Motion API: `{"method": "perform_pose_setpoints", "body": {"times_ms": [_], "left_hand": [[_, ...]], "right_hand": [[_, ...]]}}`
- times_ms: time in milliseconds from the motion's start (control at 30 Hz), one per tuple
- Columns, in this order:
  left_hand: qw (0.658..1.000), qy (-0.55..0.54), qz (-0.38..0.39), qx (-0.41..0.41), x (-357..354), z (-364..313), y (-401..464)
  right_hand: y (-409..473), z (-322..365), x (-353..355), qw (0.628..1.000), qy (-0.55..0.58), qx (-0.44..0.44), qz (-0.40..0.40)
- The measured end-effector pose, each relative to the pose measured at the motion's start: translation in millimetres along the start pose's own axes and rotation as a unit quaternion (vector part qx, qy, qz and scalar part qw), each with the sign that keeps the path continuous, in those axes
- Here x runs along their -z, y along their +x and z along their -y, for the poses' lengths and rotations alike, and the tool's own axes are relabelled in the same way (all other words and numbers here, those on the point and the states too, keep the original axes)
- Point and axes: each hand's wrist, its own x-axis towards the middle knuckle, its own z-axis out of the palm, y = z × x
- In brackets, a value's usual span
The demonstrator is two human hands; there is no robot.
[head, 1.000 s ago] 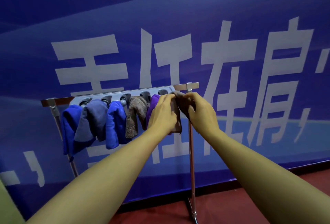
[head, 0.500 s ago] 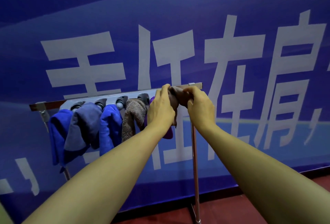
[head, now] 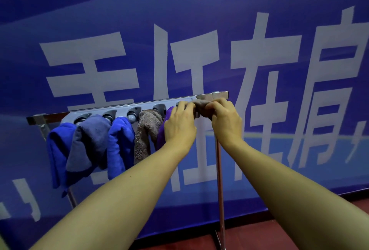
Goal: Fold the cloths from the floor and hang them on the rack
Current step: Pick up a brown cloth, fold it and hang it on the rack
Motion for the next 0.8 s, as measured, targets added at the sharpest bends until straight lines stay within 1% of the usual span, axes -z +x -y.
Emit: {"method": "perform_pose_setpoints", "body": {"times_ms": [100, 167, 300, 367, 433, 500, 533, 600, 700, 800], "left_hand": [[1.0, -0.011, 0.006, 0.009, -7, 2, -5], [1.0, -0.021, 0.008, 0.009, -10, 3, -8], [0.998, -0.057, 0.006, 0.008, -11, 3, -18], [0.995, -0.099, 0.008, 0.009, -13, 2, -22], [0.985, -0.17, 0.011, 0.034, -14, 1, -23], [0.968, -0.241, 0.018, 0.066, -16, 1, -23], [0.961, -0.263, 0.024, 0.078, -18, 0, -23], [0.953, -0.285, 0.042, 0.095, -22, 2, -23], [0.939, -0.325, 0.073, 0.082, -30, 7, -26], [0.909, -0.398, 0.097, 0.076, -33, 12, -27]], "right_hand": [[-10, 0, -5, 1.0, 0.019, -0.004, 0.022], [-16, 0, -8, 0.997, 0.049, -0.028, 0.045], [-25, 2, -7, 0.976, 0.161, -0.103, 0.1], [-25, 5, -4, 0.962, 0.221, -0.119, 0.107], [-23, 7, -3, 0.955, 0.25, -0.111, 0.111], [-20, 8, -5, 0.958, 0.243, -0.099, 0.116], [-18, 8, -6, 0.955, 0.25, -0.108, 0.117], [-17, 9, -6, 0.936, 0.293, -0.147, 0.133], [-18, 7, -5, 0.913, 0.332, -0.18, 0.153], [-22, 6, -1, 0.887, 0.373, -0.215, 0.167]]}}
